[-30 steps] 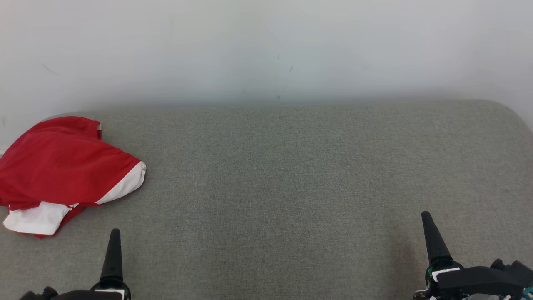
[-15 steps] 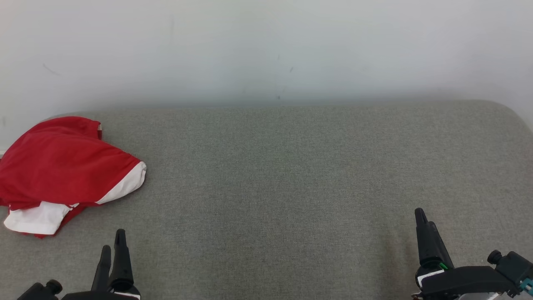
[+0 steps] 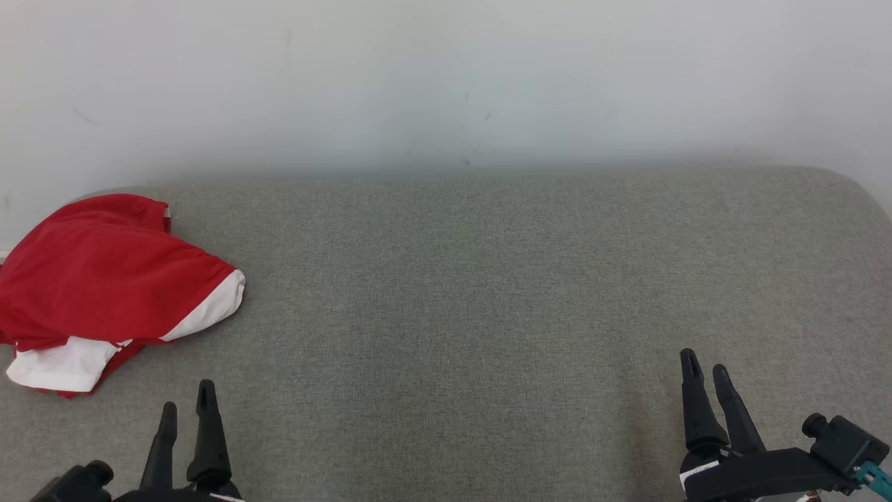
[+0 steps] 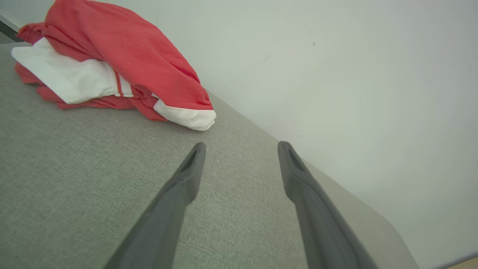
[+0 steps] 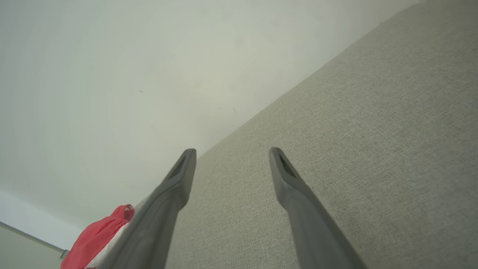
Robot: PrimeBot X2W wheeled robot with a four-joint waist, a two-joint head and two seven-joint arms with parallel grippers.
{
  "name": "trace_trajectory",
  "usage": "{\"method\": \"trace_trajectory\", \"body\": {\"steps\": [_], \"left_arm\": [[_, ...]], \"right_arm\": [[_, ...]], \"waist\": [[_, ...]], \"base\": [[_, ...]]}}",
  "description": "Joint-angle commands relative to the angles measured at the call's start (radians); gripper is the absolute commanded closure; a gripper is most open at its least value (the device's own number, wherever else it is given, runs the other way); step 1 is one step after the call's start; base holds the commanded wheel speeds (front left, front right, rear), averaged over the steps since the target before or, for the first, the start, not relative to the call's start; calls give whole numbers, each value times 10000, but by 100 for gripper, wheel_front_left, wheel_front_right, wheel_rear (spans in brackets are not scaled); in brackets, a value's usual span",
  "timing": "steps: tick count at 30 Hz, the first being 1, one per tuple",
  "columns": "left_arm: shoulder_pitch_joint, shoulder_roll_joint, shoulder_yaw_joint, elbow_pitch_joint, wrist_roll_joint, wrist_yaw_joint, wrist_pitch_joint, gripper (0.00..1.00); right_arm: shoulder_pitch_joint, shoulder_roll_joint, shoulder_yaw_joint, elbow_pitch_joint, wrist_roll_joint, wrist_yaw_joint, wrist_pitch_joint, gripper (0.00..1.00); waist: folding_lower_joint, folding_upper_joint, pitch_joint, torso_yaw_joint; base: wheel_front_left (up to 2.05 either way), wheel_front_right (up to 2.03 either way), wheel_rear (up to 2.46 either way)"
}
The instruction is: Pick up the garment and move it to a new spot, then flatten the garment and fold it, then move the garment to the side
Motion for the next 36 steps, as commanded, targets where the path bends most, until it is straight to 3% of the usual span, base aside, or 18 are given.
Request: {"method": "trace_trajectory", "body": {"steps": [1,36], "left_arm": [[25,88,-18,-161,291,-46,-99,0],[570,447,-342,-587,3827,-371,-1032,0]], "right_arm": [[-15,-36,39,-153,-242,-9,-89,0],[341,-44,200,-381,-4183,-15,-1012,0]], "waist": [[0,-1,-1,0],[0,-1,-152,23]], "base": [[0,0,0],[0,0,0]]}}
